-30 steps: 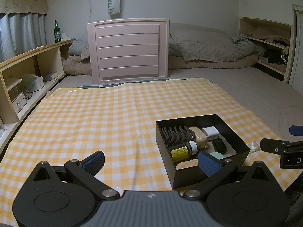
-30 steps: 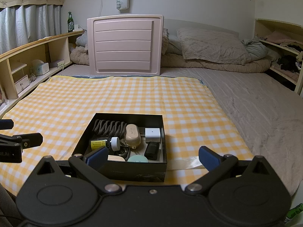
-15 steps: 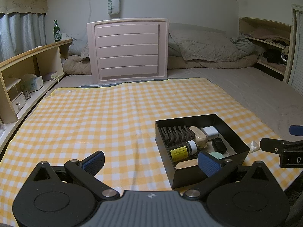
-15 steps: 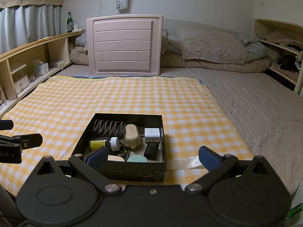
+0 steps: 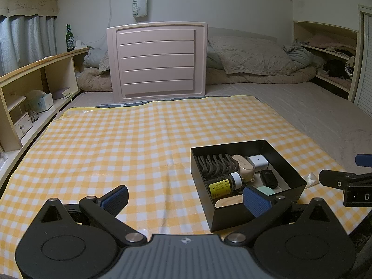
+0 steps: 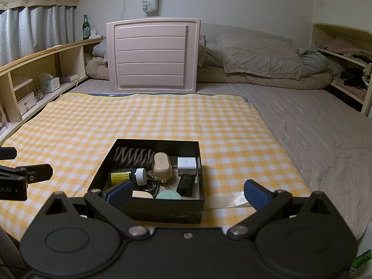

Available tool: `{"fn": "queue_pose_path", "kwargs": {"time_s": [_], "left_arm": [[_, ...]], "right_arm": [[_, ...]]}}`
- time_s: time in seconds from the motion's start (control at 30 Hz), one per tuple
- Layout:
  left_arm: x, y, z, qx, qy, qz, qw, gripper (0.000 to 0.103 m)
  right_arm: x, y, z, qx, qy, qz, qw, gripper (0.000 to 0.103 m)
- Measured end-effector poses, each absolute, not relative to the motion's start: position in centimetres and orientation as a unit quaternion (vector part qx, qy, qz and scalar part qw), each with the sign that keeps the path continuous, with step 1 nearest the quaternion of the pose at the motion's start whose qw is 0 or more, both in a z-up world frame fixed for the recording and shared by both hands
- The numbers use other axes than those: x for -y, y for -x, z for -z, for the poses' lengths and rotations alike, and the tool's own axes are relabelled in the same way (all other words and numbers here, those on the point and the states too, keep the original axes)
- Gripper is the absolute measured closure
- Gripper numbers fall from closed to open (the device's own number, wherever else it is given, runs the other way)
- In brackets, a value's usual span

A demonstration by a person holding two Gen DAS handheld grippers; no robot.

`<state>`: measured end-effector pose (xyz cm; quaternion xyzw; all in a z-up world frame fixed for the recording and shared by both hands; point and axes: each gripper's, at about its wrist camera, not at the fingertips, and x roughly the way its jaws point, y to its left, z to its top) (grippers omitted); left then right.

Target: Organize rigid objects

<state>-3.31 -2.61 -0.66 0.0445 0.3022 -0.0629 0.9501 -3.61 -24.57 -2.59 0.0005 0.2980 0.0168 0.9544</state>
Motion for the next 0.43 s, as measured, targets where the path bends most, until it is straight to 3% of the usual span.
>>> {"fn": "queue_pose_path", "kwargs": {"time_s": [0.43], "left_arm": [[2.55,3.35,0.68,-0.307,-0.037,0.064,0.949,0.000]], "right_arm": [[24.65,3.60,2.63,-0.298,-0.001,-0.015,0.954,0.000]]}}
